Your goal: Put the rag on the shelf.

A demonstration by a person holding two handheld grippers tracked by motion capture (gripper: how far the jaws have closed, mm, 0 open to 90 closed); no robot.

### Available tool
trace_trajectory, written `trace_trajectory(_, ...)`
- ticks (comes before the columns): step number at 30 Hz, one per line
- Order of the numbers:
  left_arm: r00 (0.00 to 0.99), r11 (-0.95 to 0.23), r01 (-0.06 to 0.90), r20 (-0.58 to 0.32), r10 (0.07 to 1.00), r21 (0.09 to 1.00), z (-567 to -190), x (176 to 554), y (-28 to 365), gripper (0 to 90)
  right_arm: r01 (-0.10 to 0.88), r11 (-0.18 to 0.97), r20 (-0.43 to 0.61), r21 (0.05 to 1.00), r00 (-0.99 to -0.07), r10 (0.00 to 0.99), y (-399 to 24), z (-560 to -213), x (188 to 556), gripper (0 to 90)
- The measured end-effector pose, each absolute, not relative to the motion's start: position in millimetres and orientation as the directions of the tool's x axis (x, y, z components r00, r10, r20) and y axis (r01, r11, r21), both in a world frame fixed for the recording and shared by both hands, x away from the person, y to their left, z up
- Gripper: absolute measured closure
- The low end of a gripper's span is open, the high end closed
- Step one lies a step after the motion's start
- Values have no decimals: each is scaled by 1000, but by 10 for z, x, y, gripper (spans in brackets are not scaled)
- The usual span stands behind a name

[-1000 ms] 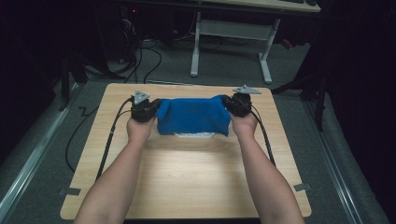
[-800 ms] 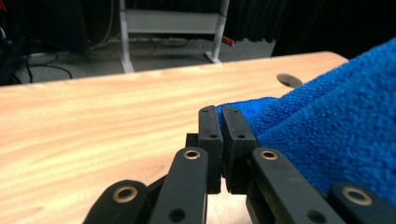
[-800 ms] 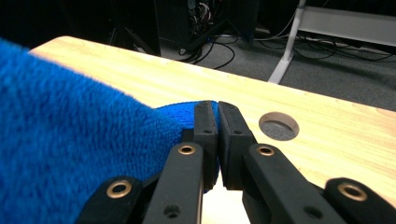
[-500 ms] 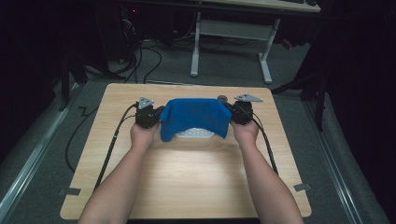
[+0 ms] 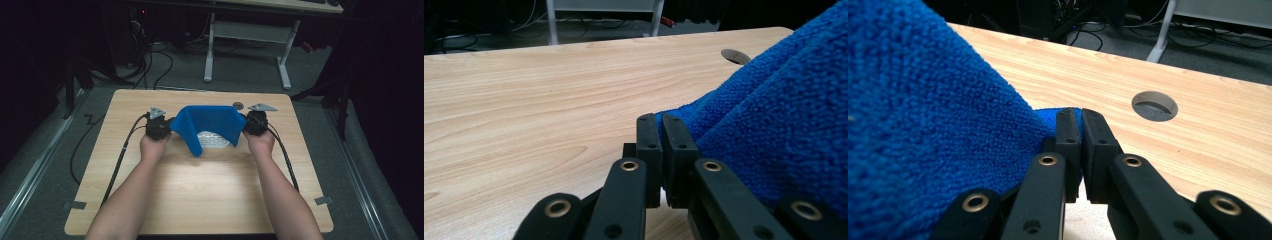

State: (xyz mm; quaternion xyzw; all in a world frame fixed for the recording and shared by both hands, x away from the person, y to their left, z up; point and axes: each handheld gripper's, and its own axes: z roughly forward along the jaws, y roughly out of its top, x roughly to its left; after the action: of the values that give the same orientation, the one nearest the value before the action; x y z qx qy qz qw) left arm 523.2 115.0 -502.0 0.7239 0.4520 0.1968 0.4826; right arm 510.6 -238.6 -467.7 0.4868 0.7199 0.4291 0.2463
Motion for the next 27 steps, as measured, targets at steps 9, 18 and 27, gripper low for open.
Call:
trace_trajectory(9,512,-134,496,-164,843,858,-5087,5232,1152,874,507,166,67,846,-409,910,-2329,-4752,5110,874)
trace_trajectory(18,508,-127,504,-174,844,855,-5061,5199,1181,780,514,162,70,842,-404,912,-2325,-4798,5088,845)
trace_trajectory(27,480,-123,485,-146,865,866,-4952,5171,1240,690,520,158,66,839,-386,920,-2356,-4769,5086,752)
